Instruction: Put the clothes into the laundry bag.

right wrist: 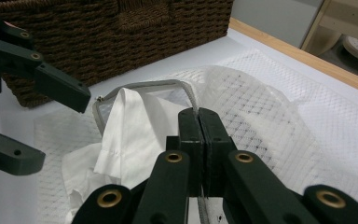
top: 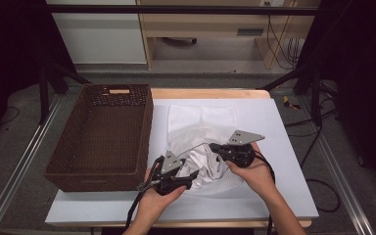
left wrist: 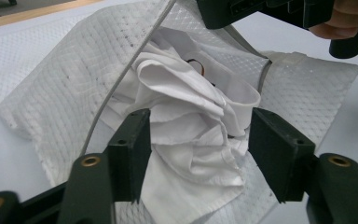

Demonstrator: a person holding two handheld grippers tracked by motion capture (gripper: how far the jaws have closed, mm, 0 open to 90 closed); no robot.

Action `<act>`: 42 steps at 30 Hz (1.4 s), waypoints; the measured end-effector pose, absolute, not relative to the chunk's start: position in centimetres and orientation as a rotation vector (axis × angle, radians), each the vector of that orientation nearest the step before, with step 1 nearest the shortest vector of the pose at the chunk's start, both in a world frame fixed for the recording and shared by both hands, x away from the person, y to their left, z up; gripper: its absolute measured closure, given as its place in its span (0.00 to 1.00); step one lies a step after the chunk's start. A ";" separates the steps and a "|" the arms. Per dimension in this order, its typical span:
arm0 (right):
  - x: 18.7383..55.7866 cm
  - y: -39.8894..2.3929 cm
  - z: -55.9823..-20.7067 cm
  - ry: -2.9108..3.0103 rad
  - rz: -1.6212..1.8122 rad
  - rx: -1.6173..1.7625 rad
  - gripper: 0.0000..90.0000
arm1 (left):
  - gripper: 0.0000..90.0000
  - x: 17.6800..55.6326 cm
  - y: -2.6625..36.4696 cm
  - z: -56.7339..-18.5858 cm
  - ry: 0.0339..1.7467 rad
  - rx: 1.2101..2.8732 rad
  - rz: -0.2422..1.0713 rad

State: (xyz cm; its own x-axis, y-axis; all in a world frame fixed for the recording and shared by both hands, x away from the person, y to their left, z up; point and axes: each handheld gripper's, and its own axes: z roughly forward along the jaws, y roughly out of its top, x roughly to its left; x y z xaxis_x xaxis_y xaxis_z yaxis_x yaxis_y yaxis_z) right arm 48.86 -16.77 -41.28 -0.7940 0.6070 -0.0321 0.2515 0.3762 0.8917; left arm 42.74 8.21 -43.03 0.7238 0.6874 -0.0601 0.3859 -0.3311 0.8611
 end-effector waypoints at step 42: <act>48.8 -16.3 -41.5 2.305 1.386 0.735 0.99 | 1.00 42.8 8.2 -44.9 0.891 2.459 0.396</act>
State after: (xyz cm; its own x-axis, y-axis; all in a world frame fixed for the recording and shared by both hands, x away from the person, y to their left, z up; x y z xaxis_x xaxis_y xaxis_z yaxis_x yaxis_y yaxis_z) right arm 48.80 -16.33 -41.50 -0.8036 0.5944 -0.0320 0.2506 0.3865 0.8876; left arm 42.78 8.25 -44.94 0.7446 0.6598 0.1011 0.5173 -0.6662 0.5372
